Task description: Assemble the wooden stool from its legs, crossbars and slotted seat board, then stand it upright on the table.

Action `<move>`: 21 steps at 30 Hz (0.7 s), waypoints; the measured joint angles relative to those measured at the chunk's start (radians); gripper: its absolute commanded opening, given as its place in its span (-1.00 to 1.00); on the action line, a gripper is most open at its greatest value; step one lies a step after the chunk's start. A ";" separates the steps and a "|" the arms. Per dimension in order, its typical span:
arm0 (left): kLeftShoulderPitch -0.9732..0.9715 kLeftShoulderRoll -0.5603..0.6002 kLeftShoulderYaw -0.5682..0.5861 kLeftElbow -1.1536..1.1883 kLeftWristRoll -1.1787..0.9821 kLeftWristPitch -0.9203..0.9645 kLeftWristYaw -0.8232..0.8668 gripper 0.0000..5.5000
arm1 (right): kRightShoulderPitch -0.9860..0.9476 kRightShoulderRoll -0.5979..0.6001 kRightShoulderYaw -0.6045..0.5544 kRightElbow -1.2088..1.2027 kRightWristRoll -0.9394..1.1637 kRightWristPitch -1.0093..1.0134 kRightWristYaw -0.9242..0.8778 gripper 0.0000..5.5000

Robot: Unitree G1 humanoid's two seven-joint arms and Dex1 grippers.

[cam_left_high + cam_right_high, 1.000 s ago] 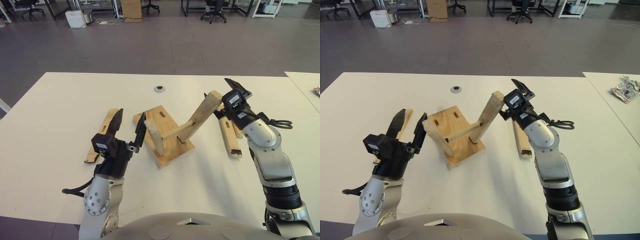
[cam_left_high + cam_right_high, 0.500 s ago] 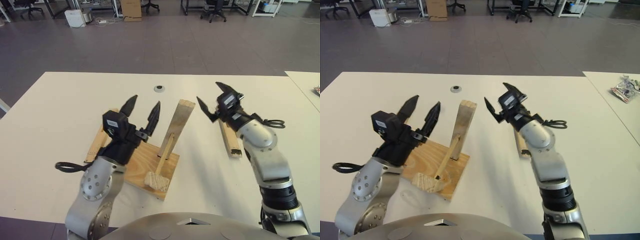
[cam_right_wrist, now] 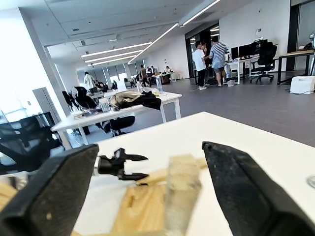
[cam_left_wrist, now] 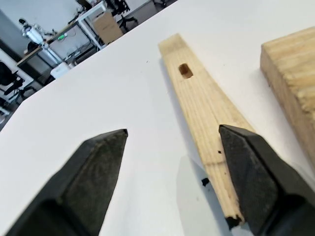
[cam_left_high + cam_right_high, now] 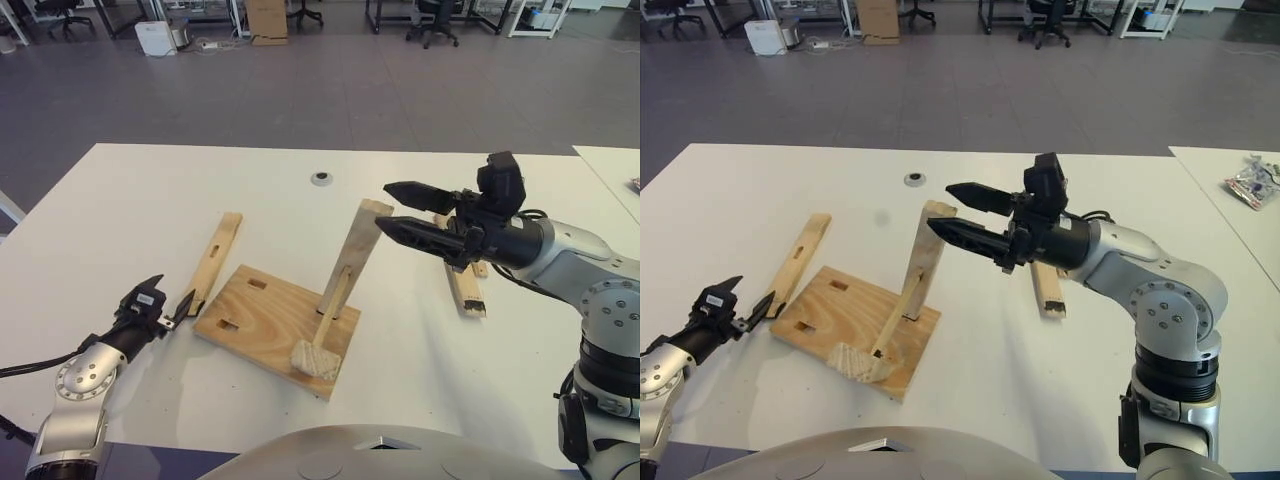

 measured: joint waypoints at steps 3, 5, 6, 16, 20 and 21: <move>0.008 0.000 -0.016 0.008 0.000 -0.038 0.000 0.24 | -0.010 -0.022 0.104 0.041 -0.176 -0.071 -0.015 0.42; 0.030 -0.008 -0.040 -0.015 0.002 -0.052 0.002 0.24 | -0.040 -0.025 0.176 0.091 -0.306 -0.147 -0.021 0.42; 0.043 -0.017 -0.053 -0.025 0.009 -0.059 0.002 0.24 | -0.051 -0.025 0.199 0.128 -0.368 -0.185 -0.035 0.42; 0.022 -0.055 -0.136 -0.072 0.044 -0.035 0.020 0.24 | -0.485 0.166 0.078 0.592 -0.557 -0.485 -0.180 0.42; -0.001 -0.065 -0.163 -0.097 0.070 -0.018 0.023 0.24 | -0.300 -0.112 0.171 0.596 -0.708 -0.452 0.017 0.42; -0.021 -0.065 -0.172 -0.097 0.076 -0.013 0.020 0.24 | -0.190 -0.183 0.226 0.572 -0.749 -0.454 0.095 0.42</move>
